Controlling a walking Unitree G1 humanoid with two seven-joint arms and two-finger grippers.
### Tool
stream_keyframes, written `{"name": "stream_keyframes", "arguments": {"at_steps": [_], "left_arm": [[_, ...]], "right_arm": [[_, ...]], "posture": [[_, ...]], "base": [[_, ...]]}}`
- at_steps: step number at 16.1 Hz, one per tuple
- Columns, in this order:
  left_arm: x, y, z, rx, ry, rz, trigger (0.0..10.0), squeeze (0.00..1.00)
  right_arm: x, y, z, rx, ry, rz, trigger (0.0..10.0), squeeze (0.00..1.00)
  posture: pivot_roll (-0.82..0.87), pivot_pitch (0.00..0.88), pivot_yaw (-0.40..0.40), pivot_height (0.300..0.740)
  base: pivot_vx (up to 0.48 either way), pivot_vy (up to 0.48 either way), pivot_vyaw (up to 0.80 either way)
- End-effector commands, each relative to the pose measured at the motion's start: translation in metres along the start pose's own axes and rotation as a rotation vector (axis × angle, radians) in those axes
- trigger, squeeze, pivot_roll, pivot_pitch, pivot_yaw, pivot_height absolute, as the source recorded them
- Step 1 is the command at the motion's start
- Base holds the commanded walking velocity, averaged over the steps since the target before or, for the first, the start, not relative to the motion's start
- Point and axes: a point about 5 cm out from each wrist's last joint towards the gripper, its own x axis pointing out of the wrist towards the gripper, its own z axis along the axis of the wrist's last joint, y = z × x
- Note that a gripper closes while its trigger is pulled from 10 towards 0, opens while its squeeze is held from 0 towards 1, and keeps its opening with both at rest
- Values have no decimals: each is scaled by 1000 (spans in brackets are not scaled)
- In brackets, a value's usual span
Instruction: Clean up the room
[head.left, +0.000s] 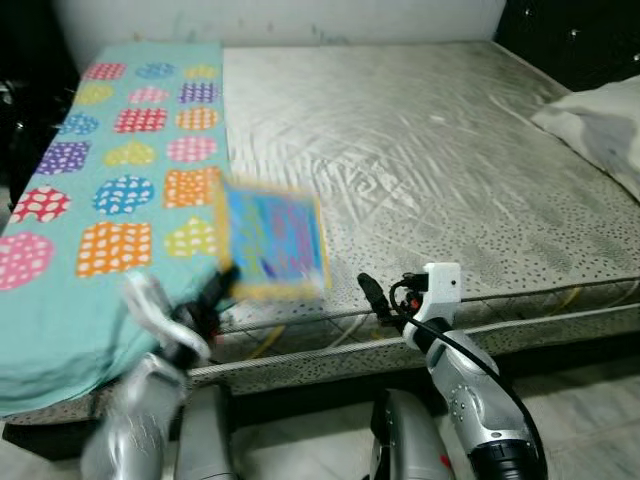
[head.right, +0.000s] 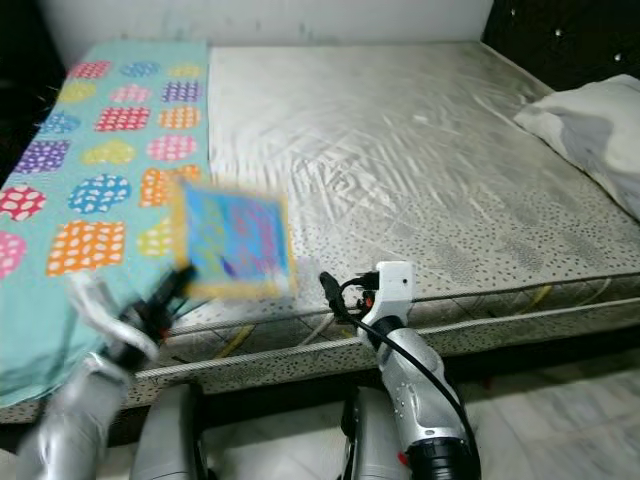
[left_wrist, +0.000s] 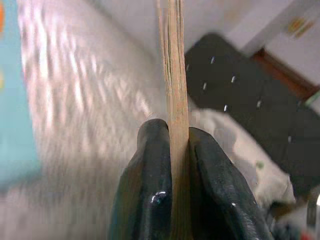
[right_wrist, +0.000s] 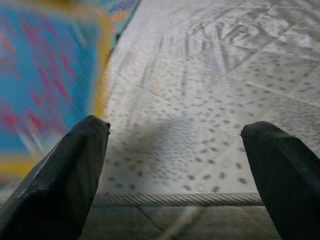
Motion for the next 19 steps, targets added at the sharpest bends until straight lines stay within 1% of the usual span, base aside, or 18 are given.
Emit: {"name": "stream_keyframes", "arguments": {"at_steps": [1, 3, 4, 9, 12, 15, 18, 19], "left_arm": [[7, -18, 3, 13, 0, -83, 0, 0], [8, -17, 6, -6, -22, -55, 0, 0], [7, -16, 6, -2, -26, -46, 0, 0], [7, -19, 3, 3, -7, -52, 0, 0], [7, -17, 2, 24, -3, -21, 0, 0], [8, -14, 3, 48, 8, -1, 0, 0], [10, -10, 5, 73, 2, 33, 0, 0], [10, -7, 6, 90, -2, 57, 0, 0]], "right_arm": [[0, 7, 9, 16, -35, 56, 10000, 0], [1, 17, 12, 34, -44, 99, 10000, 0], [2, 19, 13, 35, -48, 110, 10000, 0], [0, 20, 14, 45, -45, 113, 10000, 0], [2, 16, 17, 45, -53, 94, 10000, 0], [3, 16, 18, 41, -57, 88, 10000, 0], [3, 8, 21, 11, -84, 19, 10000, 0], [3, -2, 24, -11, -99, -56, 10000, 0]], "posture": [[-74, 0, -33, 541], [-74, 0, -33, 559], [-74, 0, -33, 569], [-77, 0, -33, 625], [-77, 0, -30, 662], [-75, 0, -28, 695], [-75, 0, -27, 732], [-76, 0, -26, 740]], "base": [[0, 0, 0], [0, 0, 0], [0, 0, 0], [0, 0, 0], [0, 0, 0], [0, 0, 0], [0, 0, 0], [0, 0, 0]]}}
